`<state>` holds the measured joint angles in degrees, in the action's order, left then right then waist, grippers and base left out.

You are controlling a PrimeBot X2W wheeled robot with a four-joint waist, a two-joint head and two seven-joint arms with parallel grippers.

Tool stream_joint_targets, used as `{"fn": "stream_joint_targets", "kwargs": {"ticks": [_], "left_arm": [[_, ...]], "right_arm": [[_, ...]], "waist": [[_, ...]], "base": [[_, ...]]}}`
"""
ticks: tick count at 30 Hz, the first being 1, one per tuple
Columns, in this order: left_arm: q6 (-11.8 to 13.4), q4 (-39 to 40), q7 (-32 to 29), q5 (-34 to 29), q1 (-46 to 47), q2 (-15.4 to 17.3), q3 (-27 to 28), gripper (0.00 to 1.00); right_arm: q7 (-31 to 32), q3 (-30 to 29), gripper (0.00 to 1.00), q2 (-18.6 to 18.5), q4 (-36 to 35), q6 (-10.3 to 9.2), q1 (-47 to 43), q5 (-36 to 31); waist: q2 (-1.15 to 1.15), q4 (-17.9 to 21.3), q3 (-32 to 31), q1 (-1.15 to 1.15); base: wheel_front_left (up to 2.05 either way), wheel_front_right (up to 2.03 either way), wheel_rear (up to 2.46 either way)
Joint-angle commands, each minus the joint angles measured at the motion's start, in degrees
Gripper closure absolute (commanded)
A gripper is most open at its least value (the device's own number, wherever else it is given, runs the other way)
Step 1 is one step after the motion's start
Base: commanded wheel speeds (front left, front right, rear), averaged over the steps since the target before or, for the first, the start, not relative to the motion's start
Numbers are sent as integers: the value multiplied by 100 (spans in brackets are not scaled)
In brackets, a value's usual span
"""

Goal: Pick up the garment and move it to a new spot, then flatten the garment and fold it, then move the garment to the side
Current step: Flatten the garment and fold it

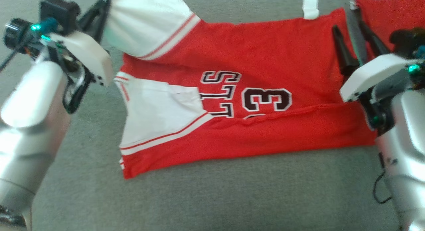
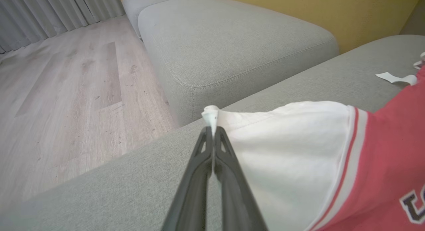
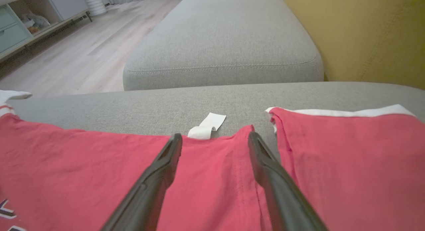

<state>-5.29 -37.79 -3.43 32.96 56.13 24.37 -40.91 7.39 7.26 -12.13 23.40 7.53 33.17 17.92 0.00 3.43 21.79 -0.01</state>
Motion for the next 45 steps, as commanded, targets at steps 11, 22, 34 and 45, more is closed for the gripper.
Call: {"fn": "stream_joint_targets", "kwargs": {"ticks": [11,22,34,45], "left_arm": [[201,1125,-146,-46,-79,216,-14,100],[257,1423,-234,-60,-19,126,-125,100],[284,1135,-181,-52,255,199,-55,100],[228,208,377,-410,1383,303,79,100]], "right_arm": [[414,327,0,-463,1688,-4,1375,45],[324,544,0,-550,3038,-4,2147,-221],[-242,950,100,-485,3347,-4,2718,126],[-843,948,100,-317,2918,-4,3386,1242]], "waist": [[0,-472,39,1],[0,-632,285,1],[0,-505,312,1],[0,-136,493,1]], "base": [[0,0,0],[0,0,0],[0,0,0],[0,0,0]]}}
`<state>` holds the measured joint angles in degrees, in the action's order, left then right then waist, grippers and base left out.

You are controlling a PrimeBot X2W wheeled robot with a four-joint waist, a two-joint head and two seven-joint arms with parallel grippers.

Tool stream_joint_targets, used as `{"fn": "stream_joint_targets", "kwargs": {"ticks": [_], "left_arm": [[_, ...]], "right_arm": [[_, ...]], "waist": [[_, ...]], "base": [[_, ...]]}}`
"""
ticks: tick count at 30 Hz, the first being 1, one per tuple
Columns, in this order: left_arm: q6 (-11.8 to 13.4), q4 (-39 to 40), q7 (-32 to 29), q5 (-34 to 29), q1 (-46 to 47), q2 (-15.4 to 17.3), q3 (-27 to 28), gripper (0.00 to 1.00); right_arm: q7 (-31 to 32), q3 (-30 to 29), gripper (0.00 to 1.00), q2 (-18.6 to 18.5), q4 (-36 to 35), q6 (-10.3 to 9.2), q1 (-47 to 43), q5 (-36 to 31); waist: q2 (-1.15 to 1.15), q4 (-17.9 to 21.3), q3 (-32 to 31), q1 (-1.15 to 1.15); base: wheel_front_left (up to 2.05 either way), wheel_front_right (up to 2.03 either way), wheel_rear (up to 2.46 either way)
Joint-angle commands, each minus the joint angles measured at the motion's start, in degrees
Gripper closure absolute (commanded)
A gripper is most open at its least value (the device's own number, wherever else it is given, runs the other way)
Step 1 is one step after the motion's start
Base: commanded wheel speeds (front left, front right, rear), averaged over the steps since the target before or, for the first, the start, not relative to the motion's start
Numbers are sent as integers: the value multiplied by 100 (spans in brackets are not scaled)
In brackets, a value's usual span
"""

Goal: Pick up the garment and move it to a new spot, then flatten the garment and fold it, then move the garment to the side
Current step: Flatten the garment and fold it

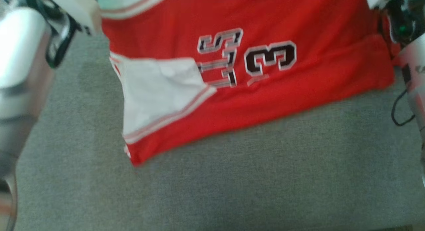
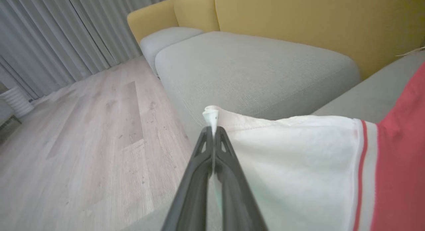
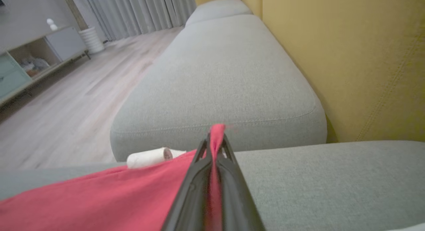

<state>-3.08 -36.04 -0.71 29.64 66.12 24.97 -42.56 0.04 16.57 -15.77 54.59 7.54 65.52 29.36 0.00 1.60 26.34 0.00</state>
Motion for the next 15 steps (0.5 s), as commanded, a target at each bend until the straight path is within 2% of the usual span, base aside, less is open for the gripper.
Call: {"fn": "stream_joint_targets", "kwargs": {"ticks": [1,8,15], "left_arm": [[6,-82,204,-131,494,216,233,100],[104,-921,1020,-267,1066,-109,304,100],[-111,-1376,1407,-238,1015,-383,201,100]], "right_arm": [[-185,18,100,57,-225,-5,191,181],[-775,-30,100,104,-224,-5,394,663],[-807,191,100,-31,-204,-5,165,1168]], "waist": [[0,66,50,0],[0,104,86,0],[0,-6,-71,0]], "base": [[0,0,0],[0,0,0],[0,0,0]]}}
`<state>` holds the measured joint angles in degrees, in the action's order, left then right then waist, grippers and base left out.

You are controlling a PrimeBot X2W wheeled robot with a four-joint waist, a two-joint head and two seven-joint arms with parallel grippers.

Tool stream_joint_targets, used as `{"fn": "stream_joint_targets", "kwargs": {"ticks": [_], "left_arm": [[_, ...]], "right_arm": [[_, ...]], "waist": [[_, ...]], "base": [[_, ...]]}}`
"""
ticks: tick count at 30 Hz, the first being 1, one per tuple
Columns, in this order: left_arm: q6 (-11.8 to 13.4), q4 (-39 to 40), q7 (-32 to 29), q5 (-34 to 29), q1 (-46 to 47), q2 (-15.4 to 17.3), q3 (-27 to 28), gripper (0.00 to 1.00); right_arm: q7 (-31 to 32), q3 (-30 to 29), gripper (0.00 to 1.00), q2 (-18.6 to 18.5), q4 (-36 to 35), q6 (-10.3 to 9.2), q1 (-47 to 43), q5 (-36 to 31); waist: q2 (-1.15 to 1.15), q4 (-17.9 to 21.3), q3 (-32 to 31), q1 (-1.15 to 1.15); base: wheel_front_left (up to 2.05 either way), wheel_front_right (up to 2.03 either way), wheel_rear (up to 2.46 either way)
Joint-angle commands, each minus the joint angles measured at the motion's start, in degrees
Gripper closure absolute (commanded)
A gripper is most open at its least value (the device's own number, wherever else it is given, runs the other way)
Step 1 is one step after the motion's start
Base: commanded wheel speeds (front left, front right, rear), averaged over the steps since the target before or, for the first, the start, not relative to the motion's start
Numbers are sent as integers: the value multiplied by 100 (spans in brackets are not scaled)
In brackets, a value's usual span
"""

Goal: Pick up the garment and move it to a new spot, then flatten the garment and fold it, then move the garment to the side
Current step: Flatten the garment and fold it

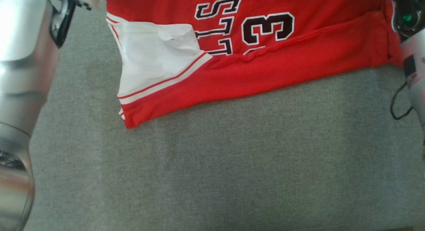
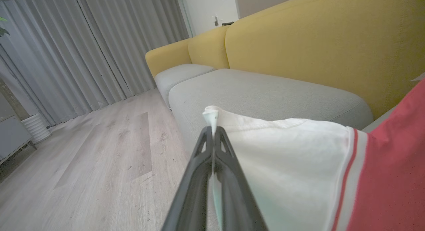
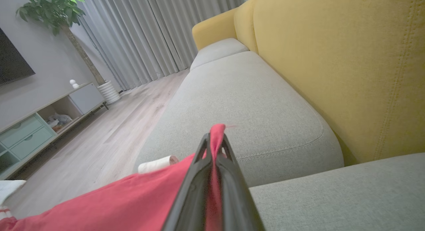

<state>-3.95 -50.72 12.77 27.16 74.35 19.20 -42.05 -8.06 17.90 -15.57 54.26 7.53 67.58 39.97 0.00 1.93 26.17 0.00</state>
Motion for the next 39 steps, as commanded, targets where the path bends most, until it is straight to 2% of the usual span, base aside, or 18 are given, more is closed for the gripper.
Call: {"fn": "stream_joint_targets", "kwargs": {"ticks": [1,7,12,17,21,26,32,39], "left_arm": [[-68,71,79,36,132,171,133,100],[-240,73,63,144,-304,157,-73,100],[-305,359,-121,323,-882,348,-238,100],[-342,1069,-785,758,-1664,573,-486,100],[-343,1809,-1570,909,-2236,989,-797,100],[-199,2708,-2342,1159,-2784,1394,-918,100],[0,3589,-3239,1511,-3142,1779,-983,100],[230,4257,-3622,1576,-3327,1967,-1065,100]], "right_arm": [[33,101,100,-91,-180,-4,-113,187],[263,391,100,-311,-302,-4,-574,584],[618,849,100,-569,-453,-4,-1112,835],[976,1260,100,-876,-493,-4,-1544,978],[1273,1697,100,-1175,-605,-4,-1809,966],[1542,2217,100,-1530,-691,-4,-2004,898],[1770,2601,100,-1698,-761,-4,-2070,1031],[2081,2989,100,-1835,-822,-4,-2056,1235]], "waist": [[0,-60,-90,0],[0,-148,-326,0],[0,-200,-616,0],[0,-266,-855,0],[0,-309,-958,0],[0,-331,-1031,0],[0,-304,-1086,0],[0,-236,-1075,0]], "base": [[0,0,0],[0,0,0],[0,0,0],[0,0,0],[0,0,0],[0,0,0],[0,0,0],[0,0,0]]}}
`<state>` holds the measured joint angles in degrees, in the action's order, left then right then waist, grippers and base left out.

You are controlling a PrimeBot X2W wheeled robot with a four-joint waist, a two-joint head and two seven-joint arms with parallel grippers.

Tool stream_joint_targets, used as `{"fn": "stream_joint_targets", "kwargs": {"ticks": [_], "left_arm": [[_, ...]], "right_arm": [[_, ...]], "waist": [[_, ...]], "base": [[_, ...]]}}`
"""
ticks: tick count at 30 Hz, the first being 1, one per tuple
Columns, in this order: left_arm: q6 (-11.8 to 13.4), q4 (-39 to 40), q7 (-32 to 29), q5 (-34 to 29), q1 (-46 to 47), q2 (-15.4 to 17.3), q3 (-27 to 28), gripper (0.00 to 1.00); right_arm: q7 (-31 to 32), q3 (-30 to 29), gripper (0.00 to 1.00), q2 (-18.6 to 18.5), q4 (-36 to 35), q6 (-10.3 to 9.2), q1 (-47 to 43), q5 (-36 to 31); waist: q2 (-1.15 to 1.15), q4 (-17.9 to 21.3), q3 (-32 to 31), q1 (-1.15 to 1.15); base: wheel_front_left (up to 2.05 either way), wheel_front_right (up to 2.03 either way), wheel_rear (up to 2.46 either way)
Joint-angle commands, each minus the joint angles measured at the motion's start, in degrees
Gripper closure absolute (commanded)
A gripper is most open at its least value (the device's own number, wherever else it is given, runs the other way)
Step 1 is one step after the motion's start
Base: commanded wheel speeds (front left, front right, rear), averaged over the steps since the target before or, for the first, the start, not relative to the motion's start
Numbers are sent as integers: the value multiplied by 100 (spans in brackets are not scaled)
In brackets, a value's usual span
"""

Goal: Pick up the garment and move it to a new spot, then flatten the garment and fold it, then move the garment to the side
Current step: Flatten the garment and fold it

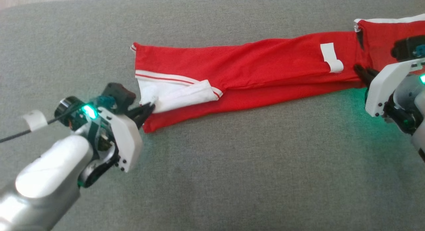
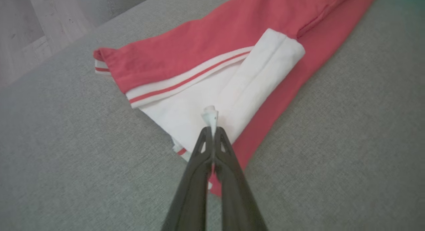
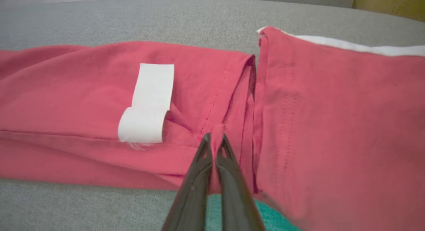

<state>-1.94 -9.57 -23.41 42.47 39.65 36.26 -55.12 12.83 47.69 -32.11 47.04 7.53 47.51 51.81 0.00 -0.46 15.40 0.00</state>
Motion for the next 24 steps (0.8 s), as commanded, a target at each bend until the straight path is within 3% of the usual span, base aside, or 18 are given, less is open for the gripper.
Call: {"fn": "stream_joint_targets", "kwargs": {"ticks": [1,2,3,4,5,12,18,24], "left_arm": [[34,167,-46,49,120,259,211,100],[43,180,-76,44,102,254,183,100],[61,181,-87,35,85,241,163,100],[93,169,-72,13,77,224,154,24],[134,147,-17,-51,83,210,146,0],[658,-107,984,-381,186,-132,461,0],[1397,-366,2505,-354,111,-598,1205,0],[1912,-424,3718,-124,-356,-1041,1966,0]], "right_arm": [[41,38,100,-190,-107,-4,-57,112],[75,42,100,-194,-112,-4,-66,192],[85,50,71,-200,-102,-4,-69,239],[128,77,0,-197,-88,-4,-84,280],[187,111,0,-179,-115,-4,-103,342],[-197,-188,0,-108,-326,-4,47,803],[-1355,-801,0,229,-549,-4,229,1031],[-2576,-1216,0,684,-591,-4,-61,686]], "waist": [[0,9,3,0],[0,14,2,0],[0,19,-3,0],[0,27,-9,0],[0,36,-17,0],[0,119,-213,0],[0,202,-519,0],[0,220,-852,0]], "base": [[0,0,0],[0,0,0],[0,0,0],[0,0,0],[0,0,0],[0,0,0],[0,0,0],[0,0,0]]}}
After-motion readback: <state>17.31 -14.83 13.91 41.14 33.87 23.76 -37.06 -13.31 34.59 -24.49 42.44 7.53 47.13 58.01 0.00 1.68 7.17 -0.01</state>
